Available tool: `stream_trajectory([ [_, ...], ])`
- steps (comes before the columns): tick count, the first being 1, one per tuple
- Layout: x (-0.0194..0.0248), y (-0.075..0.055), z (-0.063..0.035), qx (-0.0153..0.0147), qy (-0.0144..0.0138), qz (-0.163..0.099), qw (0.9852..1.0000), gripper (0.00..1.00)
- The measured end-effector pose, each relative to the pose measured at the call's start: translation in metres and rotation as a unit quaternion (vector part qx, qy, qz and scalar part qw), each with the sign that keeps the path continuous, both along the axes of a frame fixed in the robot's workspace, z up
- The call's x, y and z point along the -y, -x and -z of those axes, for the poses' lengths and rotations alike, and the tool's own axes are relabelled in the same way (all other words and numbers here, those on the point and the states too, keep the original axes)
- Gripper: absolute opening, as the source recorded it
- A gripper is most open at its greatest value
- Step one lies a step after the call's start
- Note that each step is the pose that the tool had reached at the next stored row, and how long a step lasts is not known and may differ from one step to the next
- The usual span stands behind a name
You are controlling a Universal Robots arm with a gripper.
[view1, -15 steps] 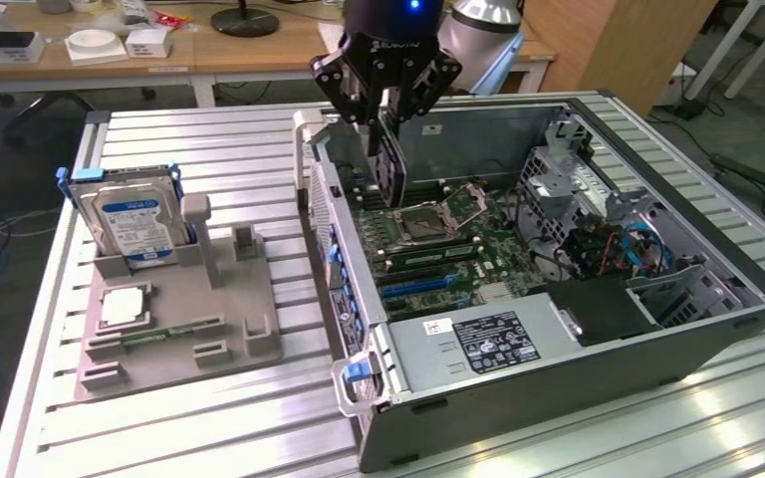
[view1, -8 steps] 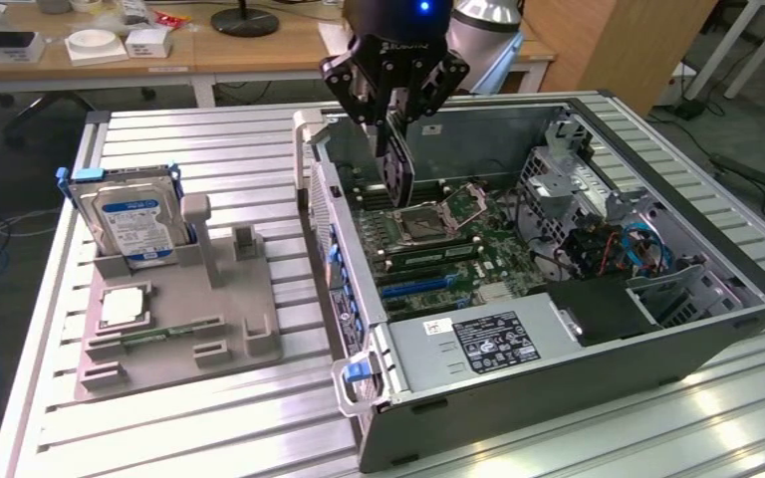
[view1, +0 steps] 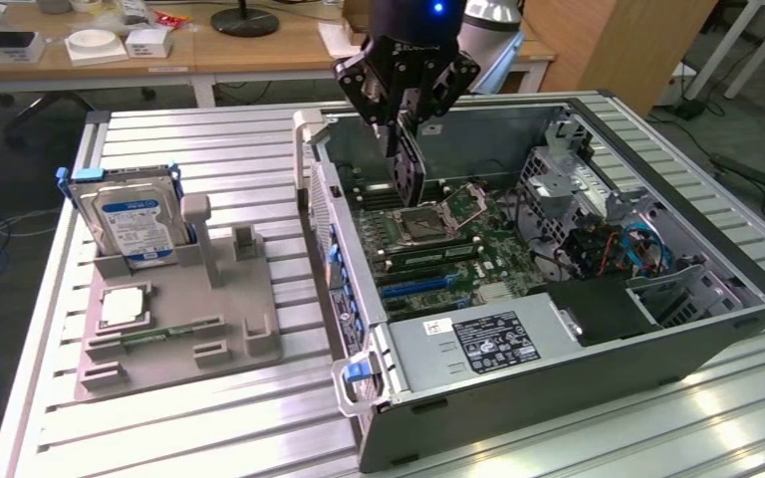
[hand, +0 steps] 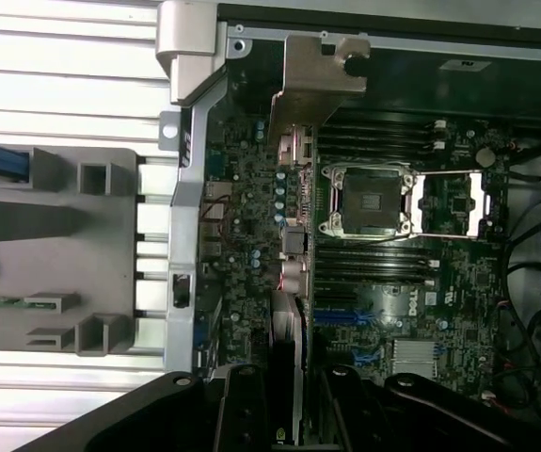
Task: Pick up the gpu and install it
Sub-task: 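Pick up the gpu and move the gpu toward the slot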
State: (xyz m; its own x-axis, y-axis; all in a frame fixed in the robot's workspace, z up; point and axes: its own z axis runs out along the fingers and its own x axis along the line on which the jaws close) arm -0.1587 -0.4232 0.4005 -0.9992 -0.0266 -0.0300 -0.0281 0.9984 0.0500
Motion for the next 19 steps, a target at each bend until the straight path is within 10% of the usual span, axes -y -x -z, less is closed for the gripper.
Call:
stream_trajectory([
  [19,0.0000,-0.022,0.0013,0.0002,0.0000,0.000,1.0000,0.27],
])
